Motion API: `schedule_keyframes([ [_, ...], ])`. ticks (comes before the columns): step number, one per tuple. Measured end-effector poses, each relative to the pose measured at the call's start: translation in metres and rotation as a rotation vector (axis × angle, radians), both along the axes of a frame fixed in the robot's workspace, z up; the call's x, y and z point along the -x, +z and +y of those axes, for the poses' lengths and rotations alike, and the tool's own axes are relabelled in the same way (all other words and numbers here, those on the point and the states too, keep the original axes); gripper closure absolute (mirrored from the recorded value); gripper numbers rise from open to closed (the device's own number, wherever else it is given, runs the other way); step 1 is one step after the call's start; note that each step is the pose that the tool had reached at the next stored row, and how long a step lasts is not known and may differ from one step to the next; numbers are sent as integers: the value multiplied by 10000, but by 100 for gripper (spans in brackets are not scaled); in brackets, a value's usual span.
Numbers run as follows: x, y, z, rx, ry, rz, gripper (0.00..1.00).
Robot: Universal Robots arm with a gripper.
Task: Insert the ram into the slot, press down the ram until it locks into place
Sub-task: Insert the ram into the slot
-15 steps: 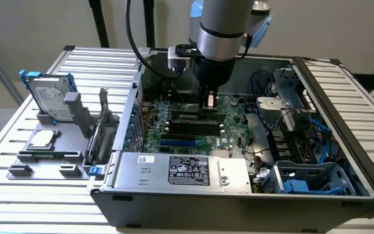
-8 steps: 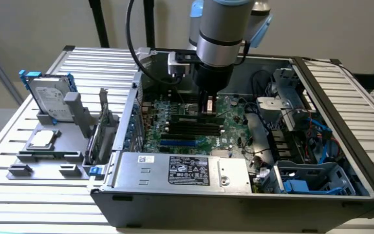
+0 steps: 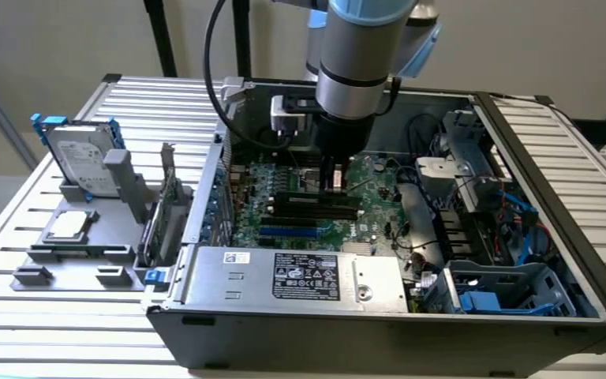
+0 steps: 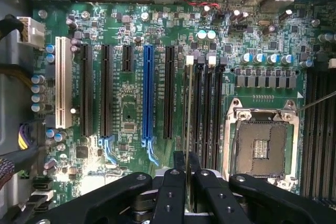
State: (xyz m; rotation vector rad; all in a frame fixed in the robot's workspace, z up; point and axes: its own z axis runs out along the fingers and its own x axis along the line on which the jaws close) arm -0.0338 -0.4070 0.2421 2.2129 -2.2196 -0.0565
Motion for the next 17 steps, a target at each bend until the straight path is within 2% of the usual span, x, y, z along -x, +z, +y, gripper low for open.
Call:
schedule_keyframes([
  [3, 0, -30, 3, 0, 0, -142, 87],
  [5, 2, -41, 4, 2, 4, -189, 87],
  [17, 20, -44, 22, 3, 271, -186, 87],
])
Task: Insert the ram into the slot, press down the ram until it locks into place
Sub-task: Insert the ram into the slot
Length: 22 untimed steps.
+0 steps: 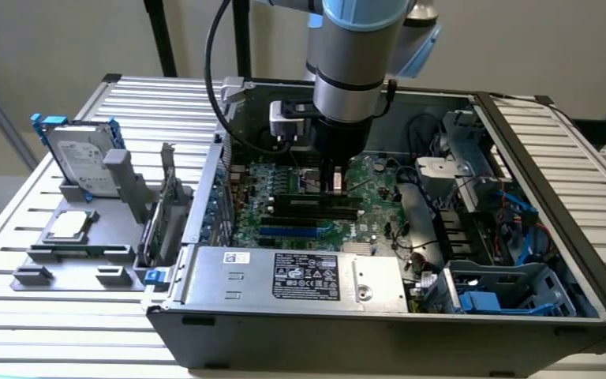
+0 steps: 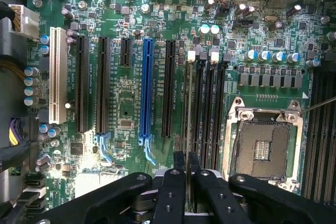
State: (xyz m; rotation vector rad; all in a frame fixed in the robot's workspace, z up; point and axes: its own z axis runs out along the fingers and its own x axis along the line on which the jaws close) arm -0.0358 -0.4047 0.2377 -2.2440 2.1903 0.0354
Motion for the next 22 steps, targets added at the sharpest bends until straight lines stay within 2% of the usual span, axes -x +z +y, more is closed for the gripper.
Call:
schedule_keyframes([
  [11, 27, -54, 11, 0, -77, 1, 87],
  [22, 39, -83, 21, 30, -106, 1, 87],
])
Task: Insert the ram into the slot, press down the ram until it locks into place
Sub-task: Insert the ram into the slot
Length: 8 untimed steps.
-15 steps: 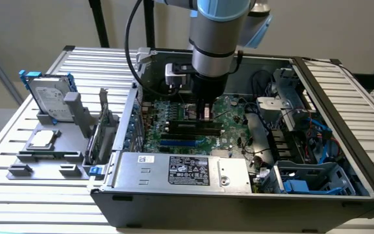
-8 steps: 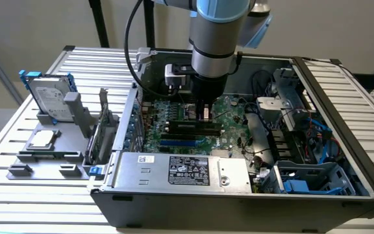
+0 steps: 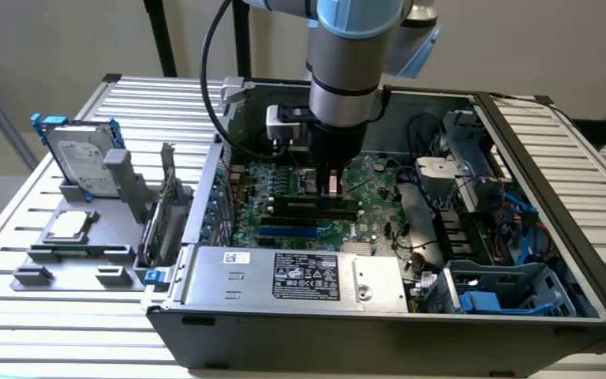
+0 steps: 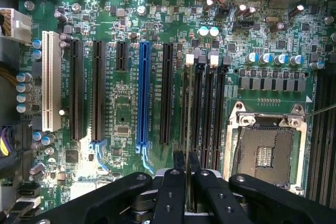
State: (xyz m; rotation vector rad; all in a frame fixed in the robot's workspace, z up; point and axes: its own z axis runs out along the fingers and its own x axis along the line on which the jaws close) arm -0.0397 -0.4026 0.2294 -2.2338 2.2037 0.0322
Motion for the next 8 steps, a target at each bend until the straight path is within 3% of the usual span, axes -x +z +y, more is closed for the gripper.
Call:
schedule_keyframes([
  [8, 1, -8, 9, 1, -42, 0, 87],
])
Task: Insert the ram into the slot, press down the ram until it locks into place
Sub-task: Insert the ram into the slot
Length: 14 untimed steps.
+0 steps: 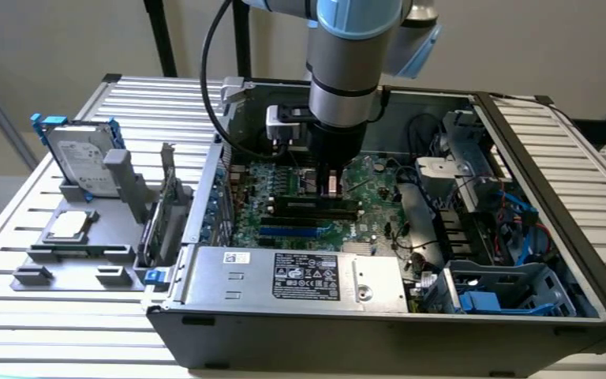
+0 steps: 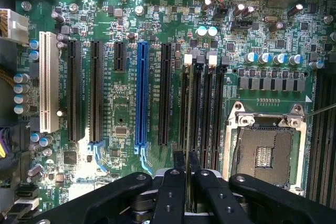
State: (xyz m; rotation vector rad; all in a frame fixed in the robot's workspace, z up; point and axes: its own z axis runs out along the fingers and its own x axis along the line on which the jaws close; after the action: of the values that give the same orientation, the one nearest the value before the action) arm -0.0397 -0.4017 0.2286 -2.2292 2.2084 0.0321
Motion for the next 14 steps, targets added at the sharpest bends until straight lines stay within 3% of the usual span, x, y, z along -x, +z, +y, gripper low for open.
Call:
schedule_keyframes([
  [14, 0, -14, 0, 50, -34, -1, 87],
])
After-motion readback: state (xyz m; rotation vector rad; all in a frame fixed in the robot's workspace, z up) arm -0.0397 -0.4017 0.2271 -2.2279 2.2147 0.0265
